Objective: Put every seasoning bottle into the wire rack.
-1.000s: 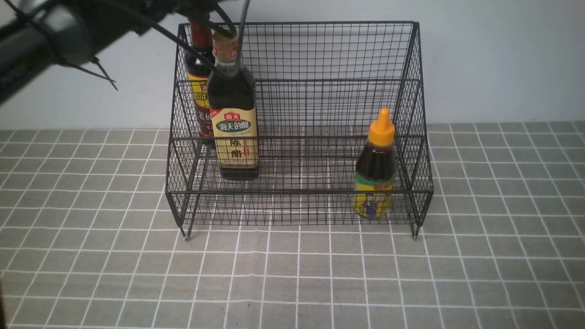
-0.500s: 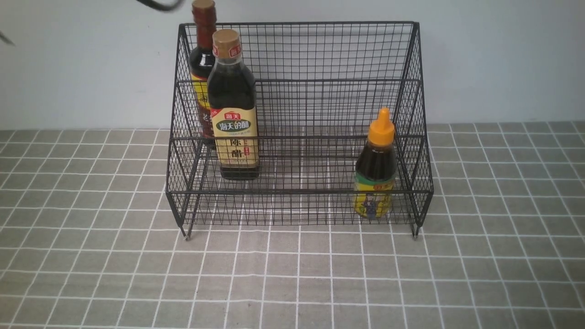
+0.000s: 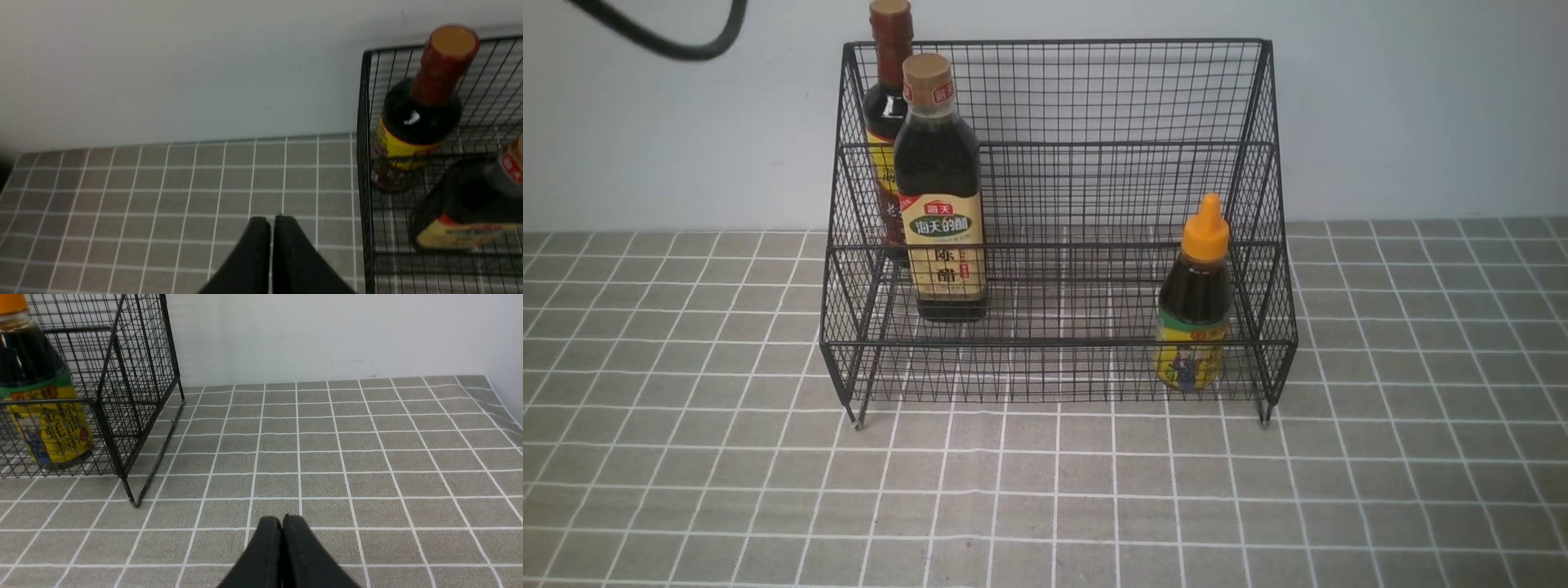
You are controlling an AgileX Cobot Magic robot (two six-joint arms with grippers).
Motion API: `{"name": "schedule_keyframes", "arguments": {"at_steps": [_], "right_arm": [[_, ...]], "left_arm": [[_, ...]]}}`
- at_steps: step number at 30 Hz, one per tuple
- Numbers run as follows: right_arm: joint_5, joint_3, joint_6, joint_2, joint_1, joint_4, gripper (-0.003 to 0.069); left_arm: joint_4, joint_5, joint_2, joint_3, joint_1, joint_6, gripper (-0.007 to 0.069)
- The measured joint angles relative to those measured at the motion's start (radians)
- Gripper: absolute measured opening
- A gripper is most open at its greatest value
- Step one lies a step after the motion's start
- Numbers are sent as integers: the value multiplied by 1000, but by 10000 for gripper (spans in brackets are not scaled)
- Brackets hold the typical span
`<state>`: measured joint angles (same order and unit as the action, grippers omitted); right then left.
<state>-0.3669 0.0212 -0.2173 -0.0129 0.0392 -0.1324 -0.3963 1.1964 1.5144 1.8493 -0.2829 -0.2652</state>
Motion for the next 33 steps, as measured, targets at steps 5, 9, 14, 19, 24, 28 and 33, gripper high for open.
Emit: {"name": "schedule_keyframes", "arguments": {"at_steps": [5, 9, 14, 19, 24, 28, 33], "right_arm": [[0, 0, 0, 0, 0, 0, -13], [0, 0, 0, 0, 0, 0, -13], [0, 0, 0, 0, 0, 0, -13], [0, 0, 0, 0, 0, 0, -13], [0, 0, 0, 0, 0, 0, -13], [0, 0, 0, 0, 0, 0, -13], [0, 0, 0, 0, 0, 0, -13]], "left_arm": [[28, 16, -140, -83, 0, -12, -7], [37, -33, -298, -219, 0, -48, -7], [73, -191, -646, -568, 0, -111, -7], [110, -261, -930, -828, 0, -119, -7], [114, -261, -1158, -988, 0, -120, -7], [112, -233, -1281, -1057, 0, -116, -7], [133, -203, -1396, -1095, 0, -119, -7]]}}
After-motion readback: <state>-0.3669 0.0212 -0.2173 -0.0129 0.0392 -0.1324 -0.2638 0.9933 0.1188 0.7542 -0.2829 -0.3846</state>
